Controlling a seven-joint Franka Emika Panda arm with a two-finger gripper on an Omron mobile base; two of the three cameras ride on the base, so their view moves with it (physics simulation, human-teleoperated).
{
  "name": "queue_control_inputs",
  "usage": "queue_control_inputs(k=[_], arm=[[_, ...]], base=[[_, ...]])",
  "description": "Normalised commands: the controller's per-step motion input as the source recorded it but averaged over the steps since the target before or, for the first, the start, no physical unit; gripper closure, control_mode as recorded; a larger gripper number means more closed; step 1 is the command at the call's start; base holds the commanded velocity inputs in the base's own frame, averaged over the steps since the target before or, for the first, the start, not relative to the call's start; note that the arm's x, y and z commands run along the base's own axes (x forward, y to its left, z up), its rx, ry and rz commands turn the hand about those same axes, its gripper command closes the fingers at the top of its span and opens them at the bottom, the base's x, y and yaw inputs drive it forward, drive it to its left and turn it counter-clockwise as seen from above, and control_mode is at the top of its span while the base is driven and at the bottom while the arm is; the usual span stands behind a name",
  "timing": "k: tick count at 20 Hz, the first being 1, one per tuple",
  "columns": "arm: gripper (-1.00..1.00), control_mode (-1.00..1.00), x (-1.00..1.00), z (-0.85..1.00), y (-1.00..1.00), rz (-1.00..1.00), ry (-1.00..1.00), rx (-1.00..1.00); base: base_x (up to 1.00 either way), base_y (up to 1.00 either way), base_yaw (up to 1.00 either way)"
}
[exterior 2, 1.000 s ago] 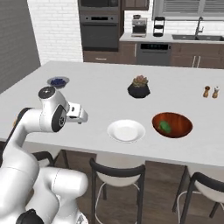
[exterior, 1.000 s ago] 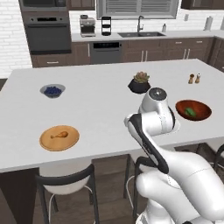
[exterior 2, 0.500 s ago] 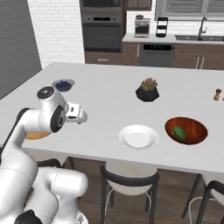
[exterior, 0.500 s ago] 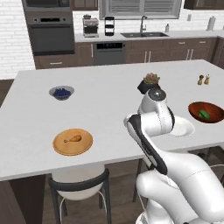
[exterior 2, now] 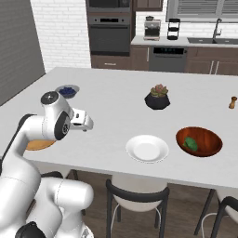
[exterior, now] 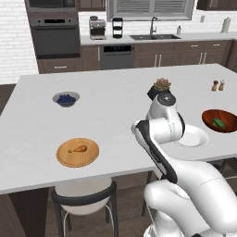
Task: Pick the chicken drumstick and broccoli from their plates and place them in the bowl. Then put the bowl in the fridge.
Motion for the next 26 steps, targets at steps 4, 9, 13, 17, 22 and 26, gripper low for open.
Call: queue_control_inputs(k=[4, 9, 13, 17, 22, 26], arm=[[-1.00, -1.00, 0.00, 0.03, 0.30, 0.05, 0.00, 0.00], [-1.00, -1.00, 0.12, 0.06, 0.97, 0.31, 0.03, 0.00], [-1.00, -1.00, 0.43, 0.09, 1.00, 0.36, 0.02, 0.00], [-1.00, -1.00, 0.65, 0.06, 1.00, 0.09, 0.00, 0.00], [-1.00, -1.00, 0.52, 0.00, 1.00, 0.28, 0.02, -0.05], [-1.00, -1.00, 0.16, 0.00, 0.63, 0.31, 0.10, -0.10]], base=[[0.00, 0.05, 0.00], [0.00, 0.00, 0.00], [0.00, 0.00, 0.00], [0.00, 0.00, 0.00], [0.00, 0.00, 0.00], [0.00, 0.00, 0.00]])
